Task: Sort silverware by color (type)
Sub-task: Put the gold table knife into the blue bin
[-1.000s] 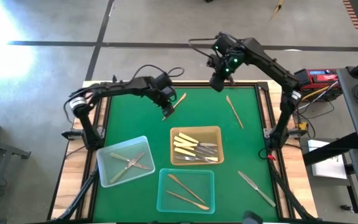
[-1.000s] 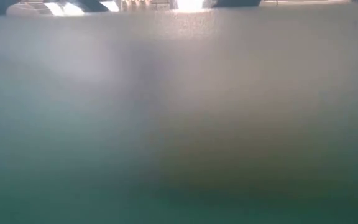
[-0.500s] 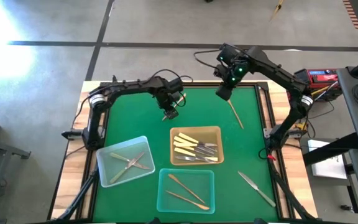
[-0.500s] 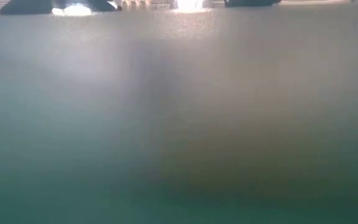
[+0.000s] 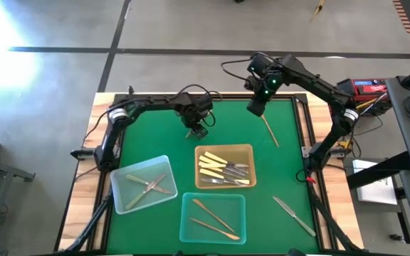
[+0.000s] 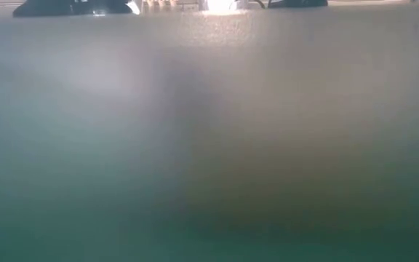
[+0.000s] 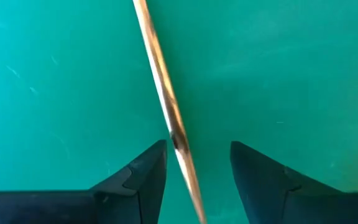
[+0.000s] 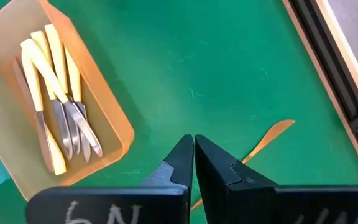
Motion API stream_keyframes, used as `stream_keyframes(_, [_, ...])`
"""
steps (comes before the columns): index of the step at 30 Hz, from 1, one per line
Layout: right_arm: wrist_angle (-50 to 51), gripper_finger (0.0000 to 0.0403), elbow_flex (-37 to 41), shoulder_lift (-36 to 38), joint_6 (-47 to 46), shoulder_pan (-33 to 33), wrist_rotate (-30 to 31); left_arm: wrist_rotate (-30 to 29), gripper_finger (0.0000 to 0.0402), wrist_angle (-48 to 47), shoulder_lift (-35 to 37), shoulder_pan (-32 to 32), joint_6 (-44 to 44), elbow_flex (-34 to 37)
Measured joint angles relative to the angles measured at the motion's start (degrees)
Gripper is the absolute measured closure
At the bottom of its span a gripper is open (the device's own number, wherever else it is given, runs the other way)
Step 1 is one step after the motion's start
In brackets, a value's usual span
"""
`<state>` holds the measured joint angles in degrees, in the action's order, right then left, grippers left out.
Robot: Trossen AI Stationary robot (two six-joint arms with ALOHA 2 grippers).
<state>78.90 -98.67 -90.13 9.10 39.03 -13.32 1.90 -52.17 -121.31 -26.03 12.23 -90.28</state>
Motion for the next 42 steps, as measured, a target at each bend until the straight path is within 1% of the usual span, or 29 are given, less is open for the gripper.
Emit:
stream_keyframes(2, [0.0,0.0394,0.0,0.0,0.6,0.0,0.0,-1.1,0.0241,-0.1,-1.3,0.0,1.1,0.0])
stream_keyframes(6, [0.0,0.0394,0.0,0.0,1.0,0.0,-0.1,-1.4,0.0243,-0.5,-3.6,0.0,3.1,-0.3])
stream_keyframes(9, [0.0,0.0394,0.0,0.0,1.1,0.0,-0.1,-1.5,0.0255,-0.9,-5.3,0.1,3.3,-0.5])
stream_keyframes(12, [0.1,0.0394,0.0,0.0,1.4,0.0,-0.1,-2.0,0.0288,-1.4,-6.4,0.4,3.3,-0.7])
stream_keyframes(17, [0.1,0.0394,0.0,0.0,2.1,0.0,-0.1,-2.9,0.0379,-1.3,-6.6,0.3,3.6,-0.6])
stream_keyframes(18, [0.1,0.0394,0.0,0.0,2.2,0.0,-0.1,-3.1,0.0388,-1.3,-6.6,0.3,3.7,-0.6])
stream_keyframes(25, [0.1,0.0394,0.0,0.0,2.5,0.0,-0.1,-2.7,0.0396,-2.4,-6.2,0.3,2.4,-1.6])
stream_keyframes(32, [0.1,0.0394,0.0,1.1,3.6,0.0,0.0,-2.1,0.0398,-5.0,-2.7,0.5,0.0,-7.1])
stream_keyframes(35, [0.1,0.0394,0.0,2.2,3.6,0.3,1.5,-2.1,0.0399,-6.9,0.1,0.5,-1.0,-9.3])
stream_keyframes(38, [0.1,0.0394,0.0,4.2,3.7,0.5,3.8,-1.9,0.0399,-9.3,1.2,0.4,-1.2,-10.1])
stream_keyframes(42, [0.0,0.0394,0.0,7.7,5.1,1.3,4.6,1.6,0.0399,-9.4,4.8,1.4,-2.3,-10.5])
